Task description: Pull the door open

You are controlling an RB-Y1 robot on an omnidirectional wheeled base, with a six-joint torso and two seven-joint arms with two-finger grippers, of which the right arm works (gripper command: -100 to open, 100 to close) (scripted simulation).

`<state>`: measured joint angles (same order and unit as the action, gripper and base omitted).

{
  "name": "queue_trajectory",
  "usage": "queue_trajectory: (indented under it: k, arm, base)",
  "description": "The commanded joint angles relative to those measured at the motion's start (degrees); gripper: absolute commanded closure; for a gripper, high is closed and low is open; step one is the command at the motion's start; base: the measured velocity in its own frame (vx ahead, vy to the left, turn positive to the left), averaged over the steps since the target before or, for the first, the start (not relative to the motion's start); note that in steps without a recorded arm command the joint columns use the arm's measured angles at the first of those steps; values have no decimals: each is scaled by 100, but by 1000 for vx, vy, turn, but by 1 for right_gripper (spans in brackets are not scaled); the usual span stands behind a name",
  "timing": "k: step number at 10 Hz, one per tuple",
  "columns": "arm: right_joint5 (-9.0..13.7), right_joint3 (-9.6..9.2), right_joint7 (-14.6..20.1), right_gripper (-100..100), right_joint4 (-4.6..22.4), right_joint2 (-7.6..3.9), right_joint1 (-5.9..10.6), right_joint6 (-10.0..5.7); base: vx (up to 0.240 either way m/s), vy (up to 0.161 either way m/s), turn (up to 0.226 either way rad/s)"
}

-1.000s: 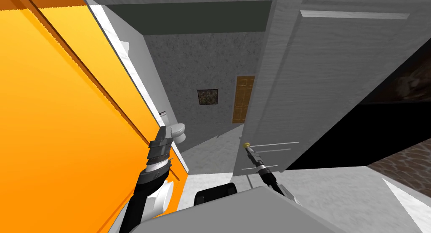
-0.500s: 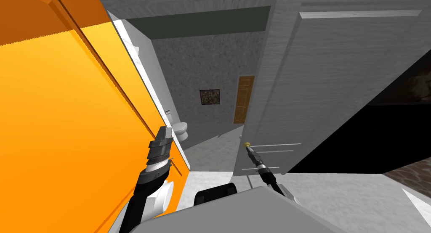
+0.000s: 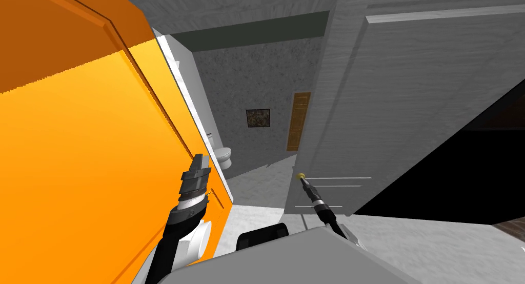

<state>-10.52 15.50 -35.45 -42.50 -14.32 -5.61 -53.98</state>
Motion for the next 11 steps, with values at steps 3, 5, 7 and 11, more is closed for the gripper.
queue_trajectory:
  k: [3, 5, 7, 11]
  arm:
    - [200, -61, 555, 100, 31, 16, 25, 30]
    - [280, -78, 838, 100, 41, 13, 38, 40]
    - [365, -95, 1078, 100, 52, 10, 51, 51]
    - [627, -149, 1680, 100, 84, -1, 91, 86]
  base:
    - [-47, -22, 65]
    - [-45, -21, 57]
    - [-49, -26, 81]
    - [-40, -18, 62]
